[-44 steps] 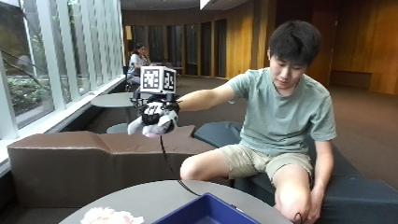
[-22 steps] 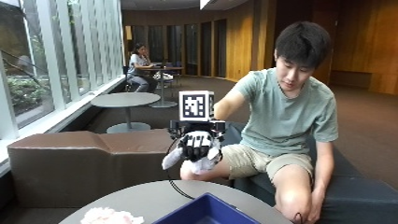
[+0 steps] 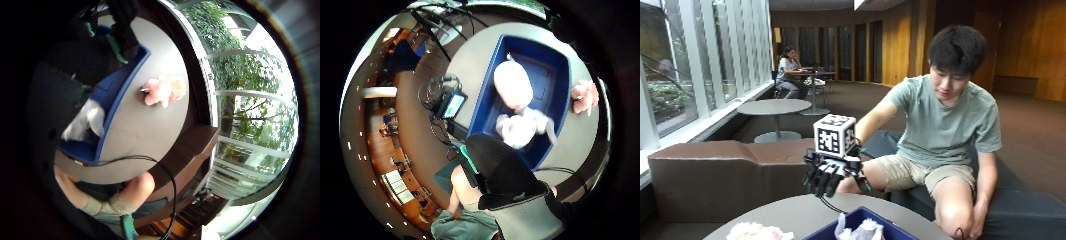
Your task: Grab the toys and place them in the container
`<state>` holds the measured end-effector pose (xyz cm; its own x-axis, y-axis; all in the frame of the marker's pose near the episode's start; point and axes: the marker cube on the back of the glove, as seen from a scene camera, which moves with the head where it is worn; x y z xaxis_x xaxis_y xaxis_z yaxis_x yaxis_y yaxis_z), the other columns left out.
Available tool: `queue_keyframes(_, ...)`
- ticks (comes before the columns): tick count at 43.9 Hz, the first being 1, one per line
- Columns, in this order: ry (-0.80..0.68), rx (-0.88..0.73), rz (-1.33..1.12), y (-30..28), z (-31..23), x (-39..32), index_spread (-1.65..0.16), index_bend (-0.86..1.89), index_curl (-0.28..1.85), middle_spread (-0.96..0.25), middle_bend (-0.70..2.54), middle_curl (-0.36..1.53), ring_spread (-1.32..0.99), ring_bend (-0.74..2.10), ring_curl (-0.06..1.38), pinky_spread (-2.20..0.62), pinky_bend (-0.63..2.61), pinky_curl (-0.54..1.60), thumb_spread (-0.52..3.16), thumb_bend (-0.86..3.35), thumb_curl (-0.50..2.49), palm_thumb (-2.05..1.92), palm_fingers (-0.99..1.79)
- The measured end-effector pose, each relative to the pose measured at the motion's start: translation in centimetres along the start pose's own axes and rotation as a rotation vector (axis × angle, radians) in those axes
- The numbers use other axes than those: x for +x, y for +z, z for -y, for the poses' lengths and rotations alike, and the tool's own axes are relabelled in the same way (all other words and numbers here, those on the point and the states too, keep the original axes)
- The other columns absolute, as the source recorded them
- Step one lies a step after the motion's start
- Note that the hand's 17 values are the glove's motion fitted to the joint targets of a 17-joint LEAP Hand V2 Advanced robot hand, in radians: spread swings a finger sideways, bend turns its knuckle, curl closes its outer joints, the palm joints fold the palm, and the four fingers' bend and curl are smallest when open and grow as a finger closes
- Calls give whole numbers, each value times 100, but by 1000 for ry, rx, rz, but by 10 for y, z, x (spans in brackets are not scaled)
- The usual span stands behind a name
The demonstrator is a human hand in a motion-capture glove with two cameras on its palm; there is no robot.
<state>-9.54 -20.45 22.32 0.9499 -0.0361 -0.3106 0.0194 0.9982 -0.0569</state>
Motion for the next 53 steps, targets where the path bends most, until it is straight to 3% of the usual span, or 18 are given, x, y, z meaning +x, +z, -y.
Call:
queue_keyframes(1, 10, 7, 8, -3, 0, 9, -24, 23, 79, -16, 55, 65, -26, 108, 61, -14, 108, 58, 100, -11, 65, -7, -15)
queue_keyframes(6, 89, -18, 18, -27, 11, 51, -24, 22, 73, -14, 41, 59, -23, 99, 55, -7, 103, 53, 106, -8, 57, -9, -9)
queue_keyframes(9, 117, -28, 3, -38, 16, 75, -24, 19, 71, -17, 52, 61, -21, 89, 52, -4, 97, 51, 108, -8, 52, -9, -5)
queue_keyframes(28, 138, 19, 27, -45, 56, 196, -26, 12, 57, -17, 31, 51, -7, 50, 39, 5, 86, 42, 119, -5, 36, -6, -17)
queue_keyframes(35, 88, -53, 86, 15, 93, 210, -26, 11, 51, -17, 26, 48, -5, 45, 37, 6, 83, 40, 122, -4, 33, -5, -12)
queue_keyframes(46, 90, -386, 179, 188, 106, 227, -27, 12, 43, -12, 10, 40, 0, 18, 31, 8, 85, 40, 124, -1, 31, 0, -31)
queue_keyframes(50, 125, -300, 211, 213, 105, 236, -28, 16, 42, -11, 8, 36, 2, 10, 27, 9, 86, 39, 125, 1, 32, 6, -31)
queue_keyframes(53, 134, -166, 233, 220, 108, 241, -29, 33, 47, -10, 10, 34, 2, 10, 24, 9, 87, 39, 128, 6, 35, 17, -10)
